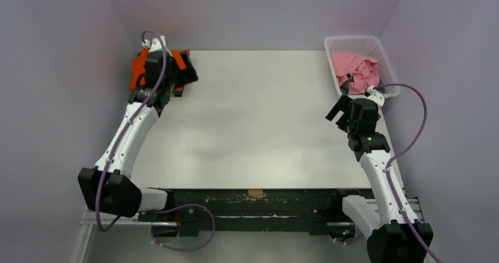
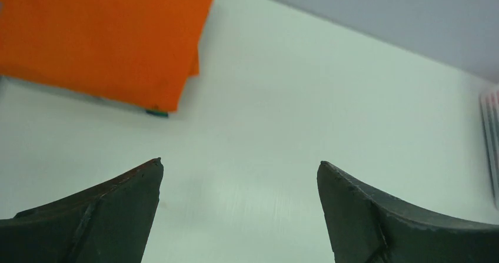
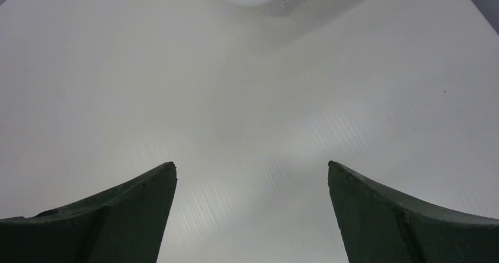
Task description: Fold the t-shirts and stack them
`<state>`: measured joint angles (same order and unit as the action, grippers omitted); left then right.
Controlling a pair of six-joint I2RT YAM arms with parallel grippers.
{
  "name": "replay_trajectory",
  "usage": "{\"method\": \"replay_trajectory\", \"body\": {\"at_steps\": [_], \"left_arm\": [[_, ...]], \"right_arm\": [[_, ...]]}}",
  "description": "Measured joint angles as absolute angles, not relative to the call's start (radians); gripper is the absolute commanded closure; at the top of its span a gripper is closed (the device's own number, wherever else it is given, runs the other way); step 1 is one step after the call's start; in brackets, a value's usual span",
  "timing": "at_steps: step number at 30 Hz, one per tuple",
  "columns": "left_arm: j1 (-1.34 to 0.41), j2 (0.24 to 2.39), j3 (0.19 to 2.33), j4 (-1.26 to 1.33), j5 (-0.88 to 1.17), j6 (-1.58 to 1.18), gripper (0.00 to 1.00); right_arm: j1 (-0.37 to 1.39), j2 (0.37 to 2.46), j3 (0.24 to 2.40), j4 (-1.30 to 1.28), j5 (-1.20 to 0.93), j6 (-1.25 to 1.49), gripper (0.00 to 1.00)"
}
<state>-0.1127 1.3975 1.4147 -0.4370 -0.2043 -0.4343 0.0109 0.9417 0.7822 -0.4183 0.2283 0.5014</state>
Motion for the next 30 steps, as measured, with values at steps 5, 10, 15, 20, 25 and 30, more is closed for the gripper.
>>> {"method": "replay_trajectory", "body": {"at_steps": [5,10,15,20,25,30], "left_arm": [[-0.216,1.205,0.992,-0.363,-0.151,-0.520,0.00],[-0.242,1.004,0.716,-0.397,-0.150,-0.585,0.00],[-0.249,0.788,0.607,-0.447,-0.195,-0.619,0.00],[-0.249,0.673,0.586,-0.474,-0.248,-0.620,0.00],[-0.249,0.657,0.574,-0.452,-0.318,-0.608,0.00],[-0.249,0.703,0.565,-0.393,-0.406,-0.558,0.00]], "right_arm": [[0.011,0.839,0.704,-0.395,0.241,0.509,0.01],[0.011,0.790,0.620,-0.333,0.246,0.522,0.01],[0.011,0.788,0.524,-0.295,0.276,0.546,0.01],[0.011,0.782,0.459,-0.231,0.316,0.569,0.02],[0.011,0.788,0.332,0.014,0.364,0.564,0.01],[0.011,0.876,0.251,0.237,0.368,0.501,0.03]]}}
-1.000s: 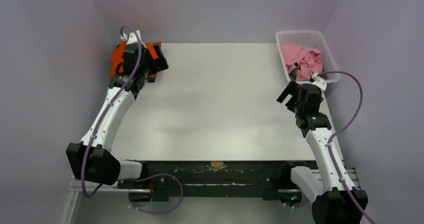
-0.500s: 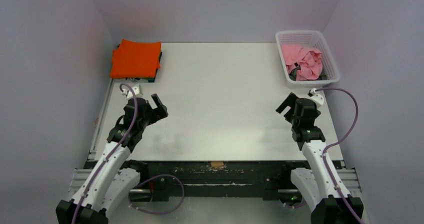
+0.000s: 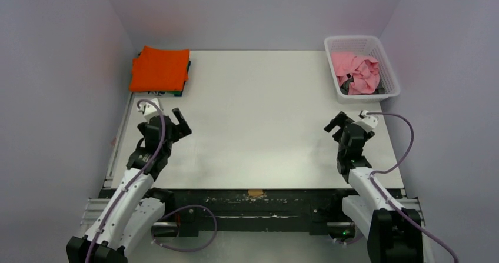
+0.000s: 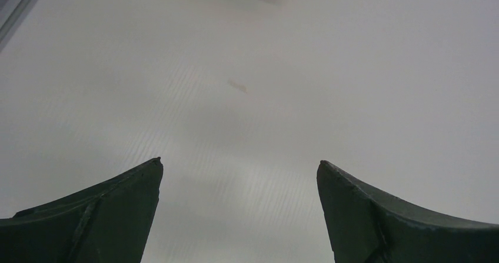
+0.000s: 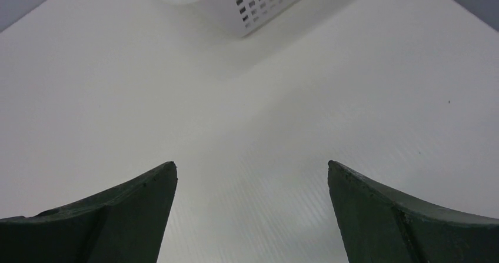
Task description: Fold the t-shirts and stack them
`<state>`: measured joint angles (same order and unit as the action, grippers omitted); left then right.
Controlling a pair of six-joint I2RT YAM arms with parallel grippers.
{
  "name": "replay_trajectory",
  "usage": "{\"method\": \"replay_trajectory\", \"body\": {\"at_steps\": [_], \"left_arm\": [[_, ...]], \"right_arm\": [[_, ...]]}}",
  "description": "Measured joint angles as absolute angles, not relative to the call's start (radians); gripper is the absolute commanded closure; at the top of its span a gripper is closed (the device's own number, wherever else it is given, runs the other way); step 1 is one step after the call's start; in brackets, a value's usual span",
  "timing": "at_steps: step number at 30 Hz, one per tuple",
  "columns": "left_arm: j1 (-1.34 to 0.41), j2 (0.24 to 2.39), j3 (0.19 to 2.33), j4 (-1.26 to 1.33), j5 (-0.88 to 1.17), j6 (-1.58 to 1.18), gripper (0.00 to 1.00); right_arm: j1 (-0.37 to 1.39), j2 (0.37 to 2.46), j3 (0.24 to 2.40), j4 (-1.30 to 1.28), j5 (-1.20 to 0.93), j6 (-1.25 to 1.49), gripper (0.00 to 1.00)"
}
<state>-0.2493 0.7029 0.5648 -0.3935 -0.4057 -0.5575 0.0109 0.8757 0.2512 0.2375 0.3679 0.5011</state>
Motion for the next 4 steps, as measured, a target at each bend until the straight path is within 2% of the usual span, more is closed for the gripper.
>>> {"method": "replay_trajectory", "body": {"at_steps": [4], "left_arm": [[-0.250,0.729,0.562,-0.338,-0.440,-0.521,0.00]], "right_arm": [[0.011,0.939,0.251,0.393,0.364,0.432,0.02]]}}
